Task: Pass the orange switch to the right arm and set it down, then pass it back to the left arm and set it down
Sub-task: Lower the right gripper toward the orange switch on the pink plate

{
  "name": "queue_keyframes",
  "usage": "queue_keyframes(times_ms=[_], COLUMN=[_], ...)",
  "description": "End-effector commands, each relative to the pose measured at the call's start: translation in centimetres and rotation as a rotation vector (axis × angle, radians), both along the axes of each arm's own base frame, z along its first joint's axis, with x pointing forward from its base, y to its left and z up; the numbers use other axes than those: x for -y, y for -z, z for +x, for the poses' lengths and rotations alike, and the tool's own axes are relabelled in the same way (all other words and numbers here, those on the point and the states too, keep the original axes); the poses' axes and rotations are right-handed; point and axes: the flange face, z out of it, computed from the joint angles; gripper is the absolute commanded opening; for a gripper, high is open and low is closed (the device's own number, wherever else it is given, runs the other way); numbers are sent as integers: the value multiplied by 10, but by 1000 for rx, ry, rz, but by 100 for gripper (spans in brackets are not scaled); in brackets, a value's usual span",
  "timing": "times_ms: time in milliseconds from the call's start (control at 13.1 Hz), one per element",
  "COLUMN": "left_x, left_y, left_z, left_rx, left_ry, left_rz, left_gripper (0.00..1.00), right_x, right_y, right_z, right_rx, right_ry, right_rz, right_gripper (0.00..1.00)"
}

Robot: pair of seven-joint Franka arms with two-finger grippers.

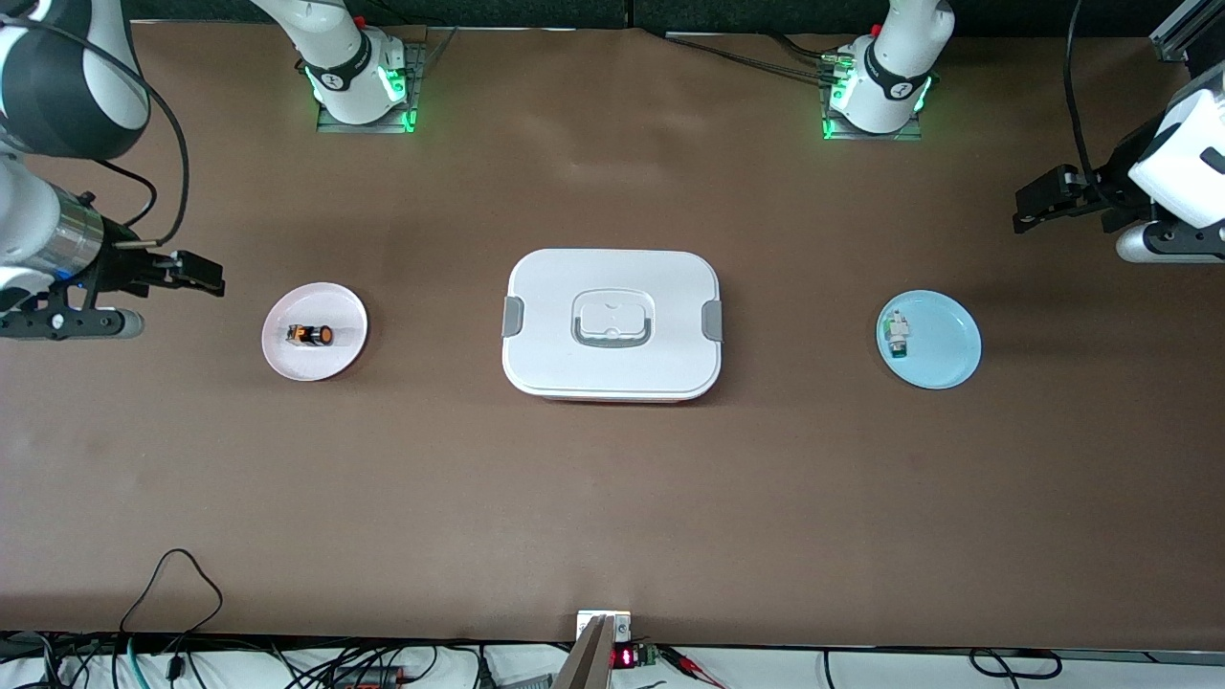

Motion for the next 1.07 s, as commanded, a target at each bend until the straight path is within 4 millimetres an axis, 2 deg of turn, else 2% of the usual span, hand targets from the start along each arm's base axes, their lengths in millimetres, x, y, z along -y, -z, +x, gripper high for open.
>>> queue_keyframes(times_ms=[0, 533, 686, 990], left_x=[0, -1, -1, -1], left_y=[-5, -5, -5, -5], left_z=[-4, -5, -4, -5], left_rx=[-2, -4, -2, -5], left_ry=[0, -2, 0, -1], left_rz=[-9, -9, -10, -22], left_gripper=[100, 100, 100, 100], right_x=[0, 0, 0, -1], right_y=[16, 74, 99, 158], right_z=[9, 28, 28, 12], right_rx=[6, -26, -31, 2], right_ry=[-5, -9, -9, -26], right_rz=[16, 6, 5, 13], right_gripper=[100, 100, 100, 100])
